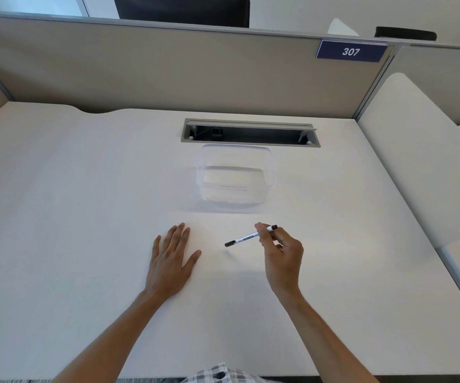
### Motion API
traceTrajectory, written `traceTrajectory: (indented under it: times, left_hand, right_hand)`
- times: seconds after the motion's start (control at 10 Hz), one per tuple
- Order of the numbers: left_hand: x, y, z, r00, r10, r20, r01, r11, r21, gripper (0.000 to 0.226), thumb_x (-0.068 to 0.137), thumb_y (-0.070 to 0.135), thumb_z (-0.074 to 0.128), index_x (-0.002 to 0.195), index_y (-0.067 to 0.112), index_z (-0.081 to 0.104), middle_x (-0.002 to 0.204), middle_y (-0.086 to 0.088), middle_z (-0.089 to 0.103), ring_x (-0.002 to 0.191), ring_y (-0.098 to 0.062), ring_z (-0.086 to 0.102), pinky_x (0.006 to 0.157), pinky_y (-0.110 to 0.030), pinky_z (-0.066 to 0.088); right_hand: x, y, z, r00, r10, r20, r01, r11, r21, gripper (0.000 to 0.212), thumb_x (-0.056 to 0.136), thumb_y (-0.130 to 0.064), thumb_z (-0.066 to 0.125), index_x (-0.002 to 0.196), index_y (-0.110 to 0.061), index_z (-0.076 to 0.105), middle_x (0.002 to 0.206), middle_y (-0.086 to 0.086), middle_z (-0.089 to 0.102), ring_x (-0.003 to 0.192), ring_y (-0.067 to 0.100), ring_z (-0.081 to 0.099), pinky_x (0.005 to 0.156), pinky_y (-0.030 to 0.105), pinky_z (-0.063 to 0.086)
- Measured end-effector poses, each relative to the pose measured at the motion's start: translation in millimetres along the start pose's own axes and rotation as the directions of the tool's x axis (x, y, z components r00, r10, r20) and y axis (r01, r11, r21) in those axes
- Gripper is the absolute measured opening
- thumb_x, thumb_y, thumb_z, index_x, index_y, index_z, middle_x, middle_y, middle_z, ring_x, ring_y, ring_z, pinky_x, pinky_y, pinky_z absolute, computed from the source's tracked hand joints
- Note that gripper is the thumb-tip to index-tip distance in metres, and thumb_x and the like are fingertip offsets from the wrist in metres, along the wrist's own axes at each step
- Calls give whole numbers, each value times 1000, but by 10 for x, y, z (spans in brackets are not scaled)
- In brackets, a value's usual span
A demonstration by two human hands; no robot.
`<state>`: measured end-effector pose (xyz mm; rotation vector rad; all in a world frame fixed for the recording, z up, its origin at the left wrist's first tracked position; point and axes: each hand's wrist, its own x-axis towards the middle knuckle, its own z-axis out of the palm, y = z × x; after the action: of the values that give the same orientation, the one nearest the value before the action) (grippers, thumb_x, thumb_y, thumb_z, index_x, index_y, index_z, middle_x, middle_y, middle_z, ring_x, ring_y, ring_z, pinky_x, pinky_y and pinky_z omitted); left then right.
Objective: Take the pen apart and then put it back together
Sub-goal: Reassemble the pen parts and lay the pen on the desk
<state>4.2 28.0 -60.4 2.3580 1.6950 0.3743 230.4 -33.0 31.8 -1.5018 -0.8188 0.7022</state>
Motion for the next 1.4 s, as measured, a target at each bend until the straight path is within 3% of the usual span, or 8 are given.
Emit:
traceTrajectory:
  times: [0.1, 0.3, 0.5, 0.6, 0.8, 1.0, 1.2, 1.4]
  left_hand:
    - [2, -1, 2, 1000, 0, 3, 0, 1000, 3, 72, 93, 60, 18, 152, 19, 24, 160, 4, 18, 148, -12, 8, 119, -41, 5]
    - [-3, 6, 8, 1000, -1, -1, 1, 1000, 5, 72, 93, 60, 19, 151, 19, 24, 160, 3, 18, 148, -13, 9, 119, -41, 5]
    - [-6, 11, 3, 1000, 0, 2, 0, 1000, 5, 72, 93, 60, 19, 151, 18, 25, 160, 3, 19, 148, -13, 10, 119, -42, 6]
    - [-6, 2, 12, 1000, 1, 2, -1, 1000, 3, 71, 93, 60, 19, 151, 18, 25, 160, 3, 19, 148, -14, 10, 119, -42, 6]
    - [-4, -6, 21, 1000, -1, 1, 1, 1000, 1, 71, 93, 60, 19, 151, 19, 24, 160, 2, 20, 148, -14, 11, 120, -43, 7]
    - [-1, -7, 18, 1000, -1, 9, 1, 1000, 4, 74, 92, 62, 16, 152, 19, 22, 160, 3, 18, 148, -13, 9, 119, -42, 4]
    - [-7, -6, 12, 1000, -1, 4, 1, 1000, 2, 72, 93, 60, 19, 152, 19, 23, 160, 3, 19, 148, -14, 10, 119, -42, 6]
    - [5, -8, 18, 1000, 0, 14, 0, 1000, 4, 73, 93, 61, 18, 152, 19, 21, 161, 3, 17, 148, -13, 8, 119, -42, 4]
  right_hand:
    - [-49, 55, -25, 1000, 25, -4, -25, 999, -23, 19, 88, -21, 73, 70, -17, 75, 64, -2, 69, 56, 14, 49, 53, 24, 32]
    - [-162, 259, -81, 994, 110, 23, -107, 990, -93, 4, 84, -23, 77, 87, -24, 79, 79, -8, 78, 68, 12, 66, 61, 23, 46]
    - [-282, 414, -70, 984, 180, 13, -170, 948, -270, 3, 80, -23, 79, 81, -23, 76, 74, -15, 76, 71, 1, 69, 63, 22, 49]
    - [-322, 432, -44, 981, 193, 4, -164, 845, -509, 13, 81, -38, 73, 79, -25, 73, 74, -15, 75, 71, 2, 69, 67, 28, 52]
    - [-360, 391, 60, 988, 105, 109, 9, 681, -732, 24, 84, -44, 64, 77, -22, 71, 70, -10, 74, 67, 15, 67, 64, 27, 49]
    - [-372, 449, 198, 964, 124, 235, 114, 605, -788, 31, 85, -45, 53, 75, -20, 67, 64, -3, 72, 65, 20, 64, 63, 29, 48]
    - [-339, 455, 258, 940, 120, 318, 203, 552, -809, 33, 86, -45, 53, 73, -16, 64, 67, -2, 73, 64, 22, 63, 62, 29, 45]
    - [-201, 405, 348, 949, 113, 296, 181, 573, -799, 33, 83, -48, 59, 77, -16, 62, 71, -3, 70, 66, 25, 63, 66, 31, 47]
